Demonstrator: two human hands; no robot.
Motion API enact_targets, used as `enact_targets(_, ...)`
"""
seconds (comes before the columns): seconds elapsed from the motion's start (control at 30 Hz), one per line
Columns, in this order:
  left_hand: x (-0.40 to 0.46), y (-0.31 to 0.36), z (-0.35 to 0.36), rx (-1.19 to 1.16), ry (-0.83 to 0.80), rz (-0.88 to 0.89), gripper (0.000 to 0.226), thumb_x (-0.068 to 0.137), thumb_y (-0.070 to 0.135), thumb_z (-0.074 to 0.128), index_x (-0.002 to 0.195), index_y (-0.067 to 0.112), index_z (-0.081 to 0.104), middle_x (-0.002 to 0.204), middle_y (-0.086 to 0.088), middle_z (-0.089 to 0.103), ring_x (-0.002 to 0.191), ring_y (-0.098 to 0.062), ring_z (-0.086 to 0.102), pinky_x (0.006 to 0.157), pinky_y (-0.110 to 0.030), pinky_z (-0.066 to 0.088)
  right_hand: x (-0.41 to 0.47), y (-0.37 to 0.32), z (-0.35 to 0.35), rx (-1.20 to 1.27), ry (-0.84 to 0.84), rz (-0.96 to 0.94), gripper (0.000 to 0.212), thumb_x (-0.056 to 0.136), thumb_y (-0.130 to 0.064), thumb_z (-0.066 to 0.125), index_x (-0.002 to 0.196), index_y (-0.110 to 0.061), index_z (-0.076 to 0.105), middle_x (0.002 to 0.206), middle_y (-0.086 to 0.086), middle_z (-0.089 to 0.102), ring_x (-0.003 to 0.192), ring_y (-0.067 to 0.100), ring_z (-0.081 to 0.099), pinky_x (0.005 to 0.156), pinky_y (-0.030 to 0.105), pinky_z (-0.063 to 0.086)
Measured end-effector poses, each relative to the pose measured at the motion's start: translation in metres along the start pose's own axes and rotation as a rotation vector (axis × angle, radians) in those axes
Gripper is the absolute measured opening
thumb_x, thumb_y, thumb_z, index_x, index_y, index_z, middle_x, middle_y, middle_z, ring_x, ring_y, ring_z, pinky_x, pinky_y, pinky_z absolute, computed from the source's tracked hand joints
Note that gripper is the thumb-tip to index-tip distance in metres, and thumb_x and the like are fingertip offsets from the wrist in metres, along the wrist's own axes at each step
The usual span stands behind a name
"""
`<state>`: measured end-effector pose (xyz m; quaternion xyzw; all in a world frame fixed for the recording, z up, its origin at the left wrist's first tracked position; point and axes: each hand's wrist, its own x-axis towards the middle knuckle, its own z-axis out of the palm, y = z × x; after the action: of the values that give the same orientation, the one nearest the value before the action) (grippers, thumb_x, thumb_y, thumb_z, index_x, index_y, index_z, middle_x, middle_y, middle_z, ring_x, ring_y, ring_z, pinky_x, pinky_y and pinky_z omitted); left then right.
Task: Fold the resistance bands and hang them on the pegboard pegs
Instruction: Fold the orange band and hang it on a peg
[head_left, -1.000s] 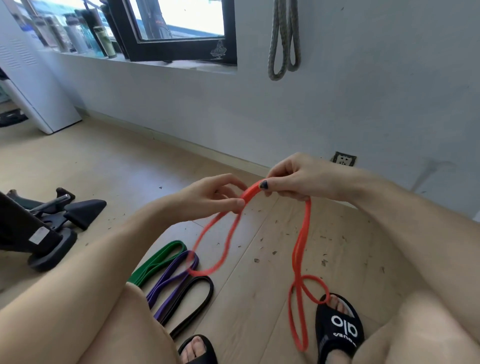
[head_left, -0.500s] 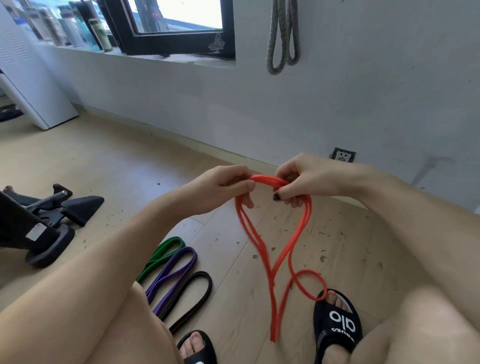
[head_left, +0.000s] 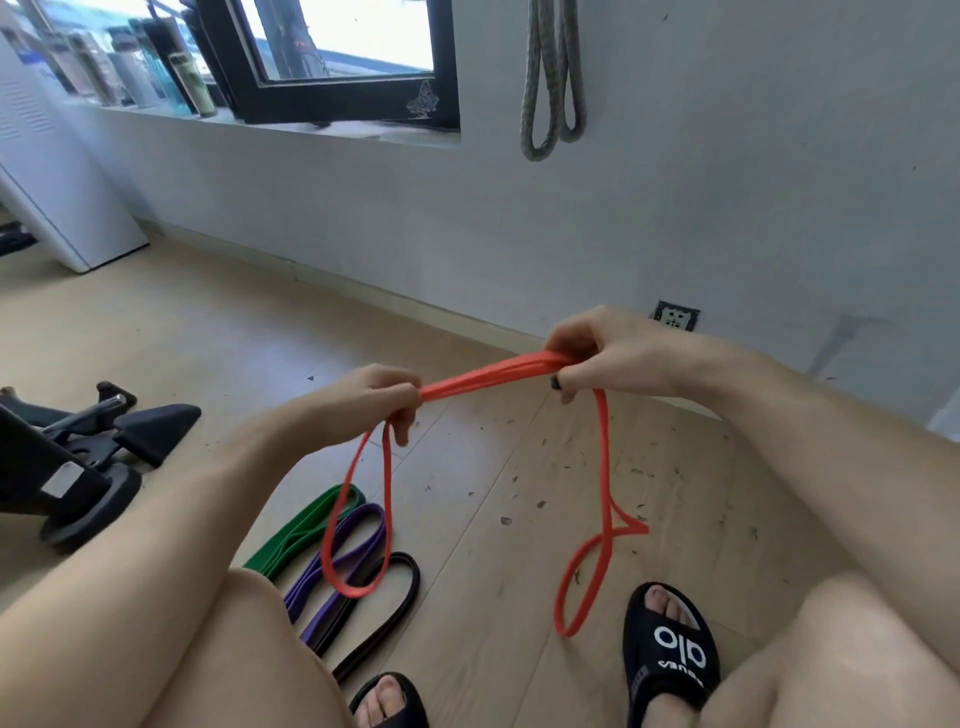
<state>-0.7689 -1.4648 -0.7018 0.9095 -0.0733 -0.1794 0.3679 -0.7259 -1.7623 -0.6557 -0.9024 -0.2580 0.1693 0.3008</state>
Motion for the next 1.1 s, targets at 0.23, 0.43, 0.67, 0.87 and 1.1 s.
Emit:
enact_targets(0.23,-0.003,0.013,0.008,0.249,-0.253,-0.113,0.044,0.073,0.053,0.065,0.104,0.022,0.075,0.106,-0.001,0.076,0.107,-0.024,0.068,0.102,-0.052,0.051,-0.002,-0.034,0.012,0.111,0.034,-0.118,0.03,0.09,-0.009,0.072,0.117,-0.019,0.065,0.094,-0.002,0.075,0.075,0.01,0.073,0.07,0.019,0.059)
enact_targets(0.43,-0.003,0.027,0.016,0.001,-0.119,0.181,0.024,0.098,0.025,0.07,0.122,0.02,0.072,0.117,0.009,0.074,0.114,-0.002,0.066,0.098,-0.02,0.05,0.002,-0.045,0.021,0.028,0.077,-0.184,0.028,0.089,-0.018,0.075,0.115,-0.022,0.065,0.099,-0.008,0.074,0.087,0.004,0.07,0.078,0.017,0.055)
enact_targets(0.67,0.006,0.044,0.024,-0.171,0.101,0.373,0.009,0.101,0.008,0.062,0.107,0.008,0.07,0.093,-0.006,0.075,0.093,-0.025,0.075,0.089,-0.037,0.058,0.003,-0.043,0.015,0.107,0.122,-0.163,0.023,0.085,-0.011,0.073,0.106,-0.019,0.066,0.083,-0.005,0.076,0.072,0.007,0.071,0.065,0.016,0.053)
enact_targets(0.87,-0.001,0.05,0.013,-0.169,0.146,0.4,0.015,0.101,0.014,0.064,0.093,0.002,0.064,0.069,0.0,0.062,0.068,-0.024,0.071,0.081,-0.056,0.061,-0.003,-0.016,0.006,0.011,-0.008,-0.014,0.008,0.086,-0.021,0.075,0.091,-0.022,0.069,0.076,-0.003,0.076,0.073,0.007,0.071,0.072,0.029,0.052)
enact_targets(1.1,-0.001,0.033,0.011,-0.154,-0.048,0.196,0.015,0.104,0.017,0.057,0.096,0.008,0.067,0.084,-0.005,0.072,0.086,-0.026,0.076,0.094,-0.057,0.057,-0.013,-0.014,-0.005,0.201,0.004,-0.058,0.021,0.09,-0.014,0.073,0.11,-0.02,0.07,0.086,-0.001,0.079,0.085,0.013,0.075,0.085,0.031,0.054)
